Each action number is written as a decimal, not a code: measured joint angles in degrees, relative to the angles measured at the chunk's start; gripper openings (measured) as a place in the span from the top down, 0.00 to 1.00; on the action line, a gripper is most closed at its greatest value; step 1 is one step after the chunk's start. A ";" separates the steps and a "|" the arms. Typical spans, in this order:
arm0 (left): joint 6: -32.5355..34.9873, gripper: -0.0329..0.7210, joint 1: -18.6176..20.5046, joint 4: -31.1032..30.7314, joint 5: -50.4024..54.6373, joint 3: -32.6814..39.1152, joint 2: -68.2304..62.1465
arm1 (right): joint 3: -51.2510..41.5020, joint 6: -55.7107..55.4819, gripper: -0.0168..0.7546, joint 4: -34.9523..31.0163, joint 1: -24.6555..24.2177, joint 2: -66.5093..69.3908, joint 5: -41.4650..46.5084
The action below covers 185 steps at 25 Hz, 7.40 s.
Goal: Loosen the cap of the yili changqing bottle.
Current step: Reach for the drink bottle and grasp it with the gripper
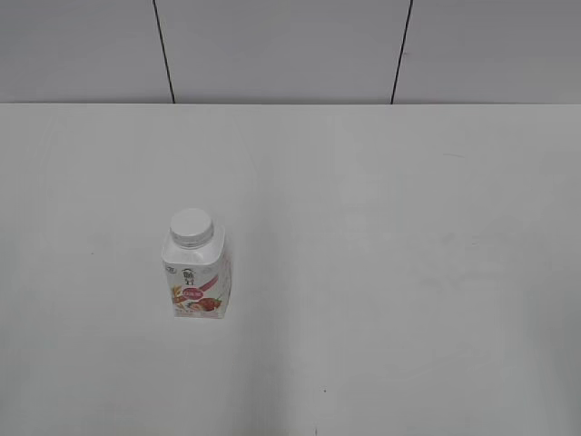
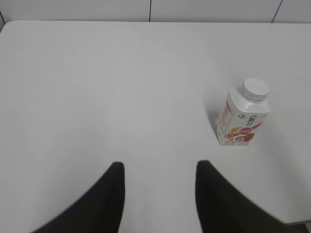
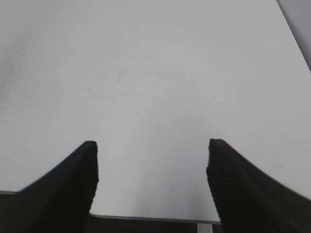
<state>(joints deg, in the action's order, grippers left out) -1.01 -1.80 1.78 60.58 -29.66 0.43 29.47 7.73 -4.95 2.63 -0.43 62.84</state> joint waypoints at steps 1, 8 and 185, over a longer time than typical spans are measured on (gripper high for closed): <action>0.00 0.55 0.00 0.00 0.00 0.00 0.00 | 0.00 0.00 0.26 0.00 0.00 0.00 0.00; 0.00 0.55 0.00 0.00 0.00 0.00 0.00 | 0.00 0.00 0.26 0.00 0.00 0.00 0.00; -39.07 0.28 -5.32 -97.20 -115.51 -18.15 -121.78 | 0.00 0.00 0.26 0.00 0.00 0.00 -0.07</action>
<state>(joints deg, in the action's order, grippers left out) -40.08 -7.12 -95.42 -54.93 -47.81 -121.35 29.47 7.73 -4.95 2.63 -0.43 62.77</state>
